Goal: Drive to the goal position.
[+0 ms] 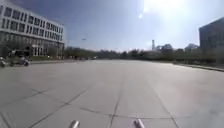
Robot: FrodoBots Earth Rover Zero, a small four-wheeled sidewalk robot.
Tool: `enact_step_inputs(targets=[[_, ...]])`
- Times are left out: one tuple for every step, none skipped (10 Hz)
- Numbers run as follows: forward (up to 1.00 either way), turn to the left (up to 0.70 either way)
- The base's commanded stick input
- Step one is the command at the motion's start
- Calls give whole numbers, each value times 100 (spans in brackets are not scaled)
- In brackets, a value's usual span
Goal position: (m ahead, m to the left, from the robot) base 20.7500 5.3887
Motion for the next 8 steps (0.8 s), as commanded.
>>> enact_step_inputs(targets=[[70,0],[70,0],[70,0],[70,0],[70,0],[70,0],[70,0],[70,0]])
